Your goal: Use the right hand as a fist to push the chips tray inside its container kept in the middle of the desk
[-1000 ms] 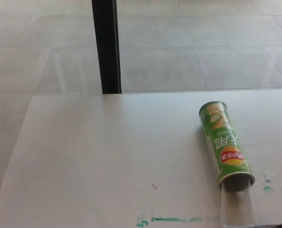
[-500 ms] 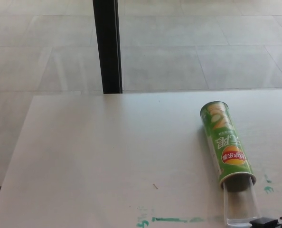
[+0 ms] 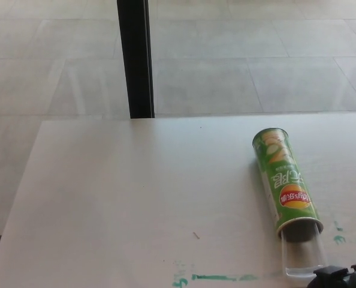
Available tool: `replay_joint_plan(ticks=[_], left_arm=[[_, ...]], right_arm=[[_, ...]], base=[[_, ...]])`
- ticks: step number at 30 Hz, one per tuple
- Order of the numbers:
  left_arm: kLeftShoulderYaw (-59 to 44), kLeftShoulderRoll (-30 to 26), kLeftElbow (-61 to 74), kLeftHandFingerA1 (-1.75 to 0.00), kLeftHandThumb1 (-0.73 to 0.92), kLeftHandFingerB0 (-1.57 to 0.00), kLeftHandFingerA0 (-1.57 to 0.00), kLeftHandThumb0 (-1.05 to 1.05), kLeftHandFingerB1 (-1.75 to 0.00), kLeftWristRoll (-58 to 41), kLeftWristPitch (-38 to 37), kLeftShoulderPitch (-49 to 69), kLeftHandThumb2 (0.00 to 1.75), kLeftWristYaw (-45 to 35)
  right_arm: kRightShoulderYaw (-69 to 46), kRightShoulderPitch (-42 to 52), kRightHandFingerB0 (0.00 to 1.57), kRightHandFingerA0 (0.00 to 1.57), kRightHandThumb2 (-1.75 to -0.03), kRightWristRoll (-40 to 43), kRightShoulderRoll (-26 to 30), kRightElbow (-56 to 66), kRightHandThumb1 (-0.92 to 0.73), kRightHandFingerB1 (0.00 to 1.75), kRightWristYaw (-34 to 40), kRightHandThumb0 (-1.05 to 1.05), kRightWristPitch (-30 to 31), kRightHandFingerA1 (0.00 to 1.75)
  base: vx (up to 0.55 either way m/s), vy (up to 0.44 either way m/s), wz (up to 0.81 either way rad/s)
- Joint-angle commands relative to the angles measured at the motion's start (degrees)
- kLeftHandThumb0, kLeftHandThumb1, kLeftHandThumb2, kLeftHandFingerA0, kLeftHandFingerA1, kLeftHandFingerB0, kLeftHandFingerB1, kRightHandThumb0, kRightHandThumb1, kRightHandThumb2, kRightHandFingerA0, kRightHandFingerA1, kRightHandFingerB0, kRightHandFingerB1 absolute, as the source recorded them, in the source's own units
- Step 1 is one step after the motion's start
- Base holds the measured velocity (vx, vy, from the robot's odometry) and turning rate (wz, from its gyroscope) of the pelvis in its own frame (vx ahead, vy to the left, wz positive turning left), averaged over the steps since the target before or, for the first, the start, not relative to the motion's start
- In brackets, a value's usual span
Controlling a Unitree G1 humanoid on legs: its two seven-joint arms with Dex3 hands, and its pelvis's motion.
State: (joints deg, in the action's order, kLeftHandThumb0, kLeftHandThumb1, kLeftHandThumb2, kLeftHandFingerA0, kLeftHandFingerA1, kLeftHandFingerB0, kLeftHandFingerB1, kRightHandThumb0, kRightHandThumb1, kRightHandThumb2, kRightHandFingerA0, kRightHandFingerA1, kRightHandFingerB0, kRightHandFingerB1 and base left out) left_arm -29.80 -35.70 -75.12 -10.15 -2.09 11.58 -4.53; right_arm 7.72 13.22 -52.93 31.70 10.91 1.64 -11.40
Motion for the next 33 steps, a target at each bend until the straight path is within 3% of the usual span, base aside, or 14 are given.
replay_joint_plan(ticks=[1,2,3,6,11,13,14,17,23,24,28,33], left_arm=[[0.6,-0.6,0.1,-1.27,0.56,-0.53,-0.92,-0.75,-1.00,0.0,-0.1,0.3,1.34,-0.1],[0.7,-0.7,0.1,-1.27,0.56,-0.53,-0.92,-0.75,-1.00,0.0,0.0,0.3,1.34,0.0],[-0.1,-0.6,0.3,-1.23,0.56,-0.50,-0.77,-0.75,-1.01,-1.0,0.6,0.4,1.34,-0.9],[0.6,-0.4,0.0,-1.25,0.55,-0.55,-0.87,-0.75,-1.00,0.0,-0.4,0.6,1.33,0.2],[0.4,-0.5,-0.2,-1.22,0.55,-0.59,-0.83,-0.78,-1.02,-0.7,0.2,0.7,1.33,-0.1],[0.6,-0.4,-0.2,-1.23,0.56,-0.54,-0.84,-0.77,-1.00,-0.5,0.1,0.7,1.33,-0.2],[1.0,-0.4,-0.3,-1.22,0.55,-0.62,-0.85,-0.79,-1.02,0.0,0.0,0.8,1.32,0.2],[1.8,-0.3,-0.4,-1.21,0.56,-0.64,-0.83,-0.78,-1.03,0.5,-0.5,1.1,1.33,0.4],[2.0,-0.4,0.0,-1.21,0.56,-0.62,-0.82,-0.76,-1.02,0.2,-0.4,1.2,1.33,0.6],[1.2,-0.5,0.1,-1.20,0.56,-0.58,-0.74,-0.75,-1.01,-0.7,0.2,1.1,1.33,-0.2],[1.5,-0.4,-0.3,-1.25,0.55,-0.60,-0.89,-0.74,-1.02,-0.4,-0.1,1.0,1.34,0.1],[0.4,-0.3,-0.1,-1.28,0.55,-0.54,-0.84,-0.74,-1.03,-1.5,0.3,0.8,1.33,-0.2]], right_arm=[[0.6,-2.9,0.57,0.85,-0.66,0.4,-0.5,-2.3,-0.86,0.47,0.8,-0.66,0.6,0.94],[0.7,-3.8,0.57,0.85,-0.66,0.8,-0.7,-3.3,-0.86,0.47,1.3,-0.66,0.3,0.94],[1.1,-5.2,0.56,0.84,-0.66,0.6,-0.8,-4.2,-0.87,0.46,0.5,-0.65,0.8,0.95],[2.1,-8.0,0.59,0.85,-0.65,-0.9,-0.8,-6.9,-0.86,0.46,2.0,-0.65,1.0,0.94],[2.2,-11.8,0.55,0.85,-0.66,0.6,-1.0,-9.1,-0.88,0.45,1.2,-0.64,1.6,0.92],[2.2,-12.6,0.57,0.88,-0.66,0.7,-1.4,-9.8,-0.87,0.45,2.2,-0.65,1.8,0.93],[2.0,-13.2,0.55,0.88,-0.66,1.5,-1.6,-10.2,-0.87,0.44,1.9,-0.65,1.7,0.90],[2.0,-13.9,0.55,0.88,-0.66,2.0,-1.7,-10.2,-0.87,0.44,0.4,-0.65,2.2,0.91],[3.2,-16.2,0.54,0.87,-0.66,1.2,-2.4,-12.1,-0.88,0.42,-0.4,-0.64,3.5,0.87],[3.4,-16.5,0.53,0.88,-0.67,1.6,-2.5,-12.5,-0.88,0.42,-0.8,-0.64,3.4,0.88],[4.1,-18.1,0.50,0.81,-0.66,2.0,-2.6,-13.9,-0.89,0.42,-2.0,-0.64,3.7,0.83],[5.0,-20.9,0.52,0.81,-0.66,1.4,-2.7,-17.6,-0.88,0.43,0.4,-0.63,3.2,0.91]], base=[[0.00,0.000,0.00],[0.00,0.000,0.00],[0.00,0.000,0.00],[0.00,0.000,0.00],[0.00,0.000,0.00],[0.00,0.000,0.00],[0.00,0.000,0.00],[0.00,0.000,0.00],[0.00,0.000,0.00],[0.00,0.000,0.00],[0.00,0.000,0.00],[0.00,0.000,0.00]])
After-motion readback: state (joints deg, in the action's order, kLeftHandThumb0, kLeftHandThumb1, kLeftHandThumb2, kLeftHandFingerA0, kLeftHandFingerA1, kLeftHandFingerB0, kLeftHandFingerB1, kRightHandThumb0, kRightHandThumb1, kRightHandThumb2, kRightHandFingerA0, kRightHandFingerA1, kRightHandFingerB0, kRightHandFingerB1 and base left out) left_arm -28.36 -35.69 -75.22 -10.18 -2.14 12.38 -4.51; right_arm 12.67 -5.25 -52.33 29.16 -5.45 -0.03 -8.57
